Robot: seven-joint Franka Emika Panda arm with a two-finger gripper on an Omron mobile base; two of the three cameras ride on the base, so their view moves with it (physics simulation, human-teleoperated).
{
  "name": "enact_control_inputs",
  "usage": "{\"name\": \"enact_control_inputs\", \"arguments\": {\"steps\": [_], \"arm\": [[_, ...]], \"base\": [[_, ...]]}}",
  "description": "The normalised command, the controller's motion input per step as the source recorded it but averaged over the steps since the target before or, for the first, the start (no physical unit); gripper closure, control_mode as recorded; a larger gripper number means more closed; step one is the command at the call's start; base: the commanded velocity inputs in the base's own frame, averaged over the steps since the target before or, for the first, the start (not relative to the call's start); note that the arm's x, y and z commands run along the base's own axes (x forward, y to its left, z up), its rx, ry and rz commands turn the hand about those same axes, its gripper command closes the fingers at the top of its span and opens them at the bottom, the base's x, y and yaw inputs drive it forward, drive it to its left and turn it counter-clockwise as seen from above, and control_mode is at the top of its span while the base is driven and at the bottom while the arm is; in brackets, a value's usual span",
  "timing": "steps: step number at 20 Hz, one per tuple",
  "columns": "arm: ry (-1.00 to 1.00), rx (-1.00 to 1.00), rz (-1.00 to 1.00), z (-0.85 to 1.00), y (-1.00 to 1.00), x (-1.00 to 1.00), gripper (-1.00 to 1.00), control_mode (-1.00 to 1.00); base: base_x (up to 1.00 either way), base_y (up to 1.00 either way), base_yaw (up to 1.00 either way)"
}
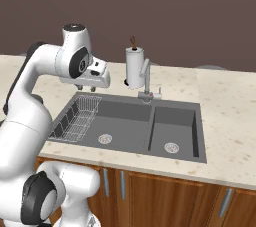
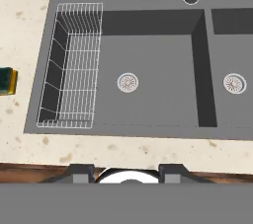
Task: Pick the pan and sponge and place them into the sink. Then turn on the water.
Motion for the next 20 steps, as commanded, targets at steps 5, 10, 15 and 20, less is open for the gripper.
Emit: {"name": "enact_control_inputs", "arguments": {"steps": [5,10,15,20], "arm": [[0.0,0.0,0.0,0.0,0.06,0.0,-1.0,-1.0],[0.0,0.0,0.0,0.0,0.16,0.0,-1.0,-1.0],[0.0,0.0,0.0,-0.02,0.24,0.0,-1.0,-1.0],[0.0,0.0,0.0,-0.09,0.29,0.0,-1.0,-1.0]], "base": [[0.0,0.0,0.0],[0.0,0.0,0.0],[0.0,0.0,0.0],[0.0,0.0,0.0]]}}
